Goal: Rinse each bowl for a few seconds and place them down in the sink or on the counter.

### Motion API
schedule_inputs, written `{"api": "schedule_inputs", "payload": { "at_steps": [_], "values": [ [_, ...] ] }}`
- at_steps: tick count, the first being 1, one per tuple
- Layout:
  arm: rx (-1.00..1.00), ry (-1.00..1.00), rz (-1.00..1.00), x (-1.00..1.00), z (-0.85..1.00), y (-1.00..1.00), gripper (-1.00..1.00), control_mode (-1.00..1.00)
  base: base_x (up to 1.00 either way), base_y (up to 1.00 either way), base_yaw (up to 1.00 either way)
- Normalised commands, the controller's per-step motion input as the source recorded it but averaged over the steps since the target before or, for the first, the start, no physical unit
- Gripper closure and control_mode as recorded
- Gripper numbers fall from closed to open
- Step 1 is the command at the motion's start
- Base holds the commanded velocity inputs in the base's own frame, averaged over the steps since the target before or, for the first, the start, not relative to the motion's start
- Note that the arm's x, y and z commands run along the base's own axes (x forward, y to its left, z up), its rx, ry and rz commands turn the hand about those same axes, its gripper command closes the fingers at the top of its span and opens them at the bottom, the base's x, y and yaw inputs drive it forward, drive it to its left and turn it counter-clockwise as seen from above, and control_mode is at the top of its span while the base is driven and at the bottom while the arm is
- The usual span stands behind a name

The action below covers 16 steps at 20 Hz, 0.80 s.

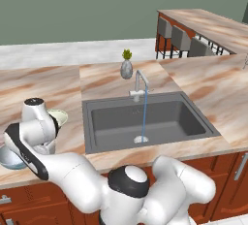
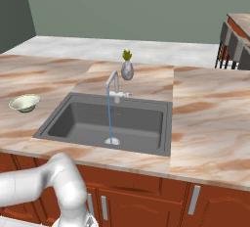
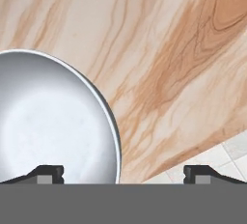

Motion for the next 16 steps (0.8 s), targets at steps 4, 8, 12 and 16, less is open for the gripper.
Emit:
{"api": "schedule_inputs", "payload": {
  "at_steps": [4, 8, 12, 16],
  "values": [
    [0.0, -0.08, 0.0, -0.01, 0.32, -0.18, -1.0, -1.0, 0.0, 0.0, 0.0],
    [0.01, -0.06, 0.0, 0.0, 0.27, -0.31, -1.0, -1.0, 0.0, 0.0, 0.0],
    [0.04, -0.01, 0.0, 0.0, 0.22, -0.41, -1.0, -1.0, 0.0, 0.0, 0.0],
    [0.07, -0.01, 0.0, 0.0, 0.16, -0.39, -1.0, -1.0, 0.0, 0.0, 0.0]
  ]
}}
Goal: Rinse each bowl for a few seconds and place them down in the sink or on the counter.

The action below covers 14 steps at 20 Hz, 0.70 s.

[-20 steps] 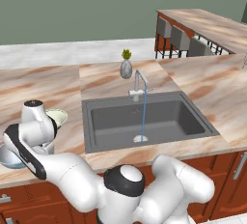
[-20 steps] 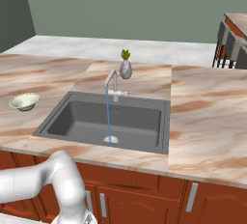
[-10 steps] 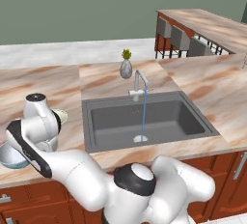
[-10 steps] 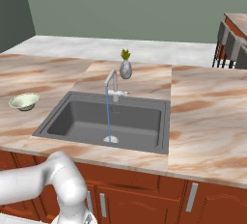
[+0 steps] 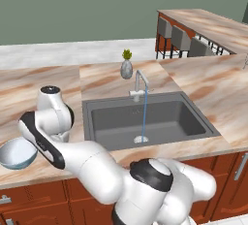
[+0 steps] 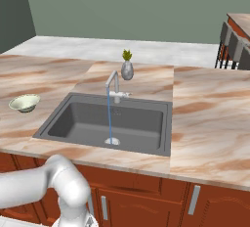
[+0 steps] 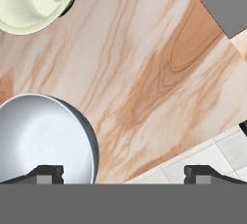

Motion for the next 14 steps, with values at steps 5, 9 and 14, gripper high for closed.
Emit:
{"api": "schedule_inputs", "payload": {
  "at_steps": [5, 9, 14],
  "values": [
    [0.1, -0.01, 0.0, 0.0, 0.14, -0.35, -1.0, -1.0, 0.0, 0.0, 0.0],
    [0.1, -0.02, 0.0, 0.0, 0.13, -0.24, -1.0, -1.0, 0.0, 0.0, 0.0],
    [0.06, -0.05, 0.02, 0.02, 0.08, -0.2, -1.0, -1.0, 0.0, 0.0, 0.0]
  ]
}}
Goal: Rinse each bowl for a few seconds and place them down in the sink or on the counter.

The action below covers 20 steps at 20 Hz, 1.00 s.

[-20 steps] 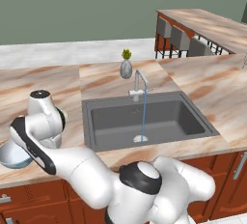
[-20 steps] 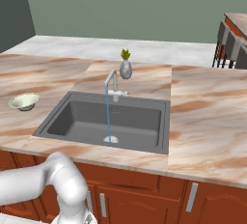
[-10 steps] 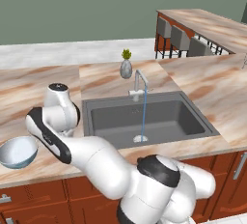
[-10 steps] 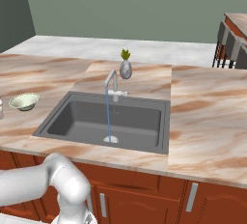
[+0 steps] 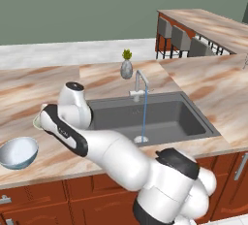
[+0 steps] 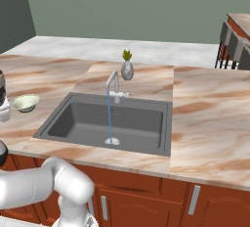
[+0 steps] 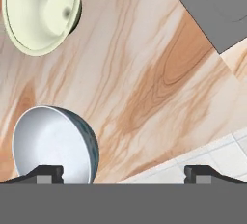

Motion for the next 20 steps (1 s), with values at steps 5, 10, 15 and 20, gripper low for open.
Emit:
{"api": "schedule_inputs", "payload": {
  "at_steps": [5, 10, 15, 20],
  "values": [
    [0.03, -0.06, 0.06, 0.08, 0.02, -0.19, -1.0, -1.0, 0.0, 0.0, 0.0],
    [0.0, -0.05, 0.06, 0.06, 0.03, -0.25, -1.0, -1.0, 0.0, 0.0, 0.0],
    [0.02, -0.02, 0.04, 0.06, 0.12, -0.23, -1.0, -1.0, 0.0, 0.0, 0.0],
    [0.04, 0.01, 0.0, 0.06, 0.14, -0.18, -1.0, -1.0, 0.0, 0.0, 0.0]
  ]
}}
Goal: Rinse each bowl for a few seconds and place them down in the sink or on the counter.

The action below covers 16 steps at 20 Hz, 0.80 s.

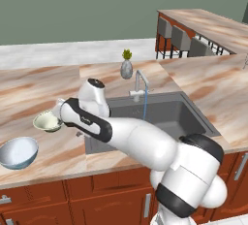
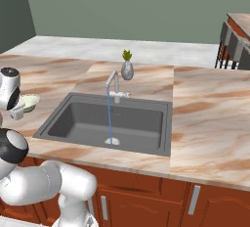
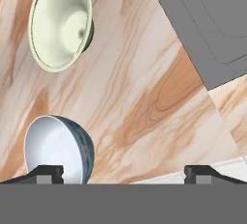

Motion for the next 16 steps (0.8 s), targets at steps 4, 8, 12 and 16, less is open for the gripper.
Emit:
{"api": "schedule_inputs", "payload": {
  "at_steps": [4, 8, 12, 16],
  "values": [
    [0.03, 0.0, 0.0, 0.09, 0.01, -0.17, -1.0, -1.0, 0.0, 0.0, 0.0],
    [0.03, 0.0, 0.0, 0.11, 0.0, -0.18, -1.0, -1.0, 0.0, 0.0, 0.0],
    [0.02, 0.0, 0.0, 0.18, 0.0, -0.14, -1.0, -1.0, 0.0, 0.0, 0.0],
    [0.02, 0.0, 0.01, 0.18, 0.0, -0.12, -1.0, -1.0, 0.0, 0.0, 0.0]
  ]
}}
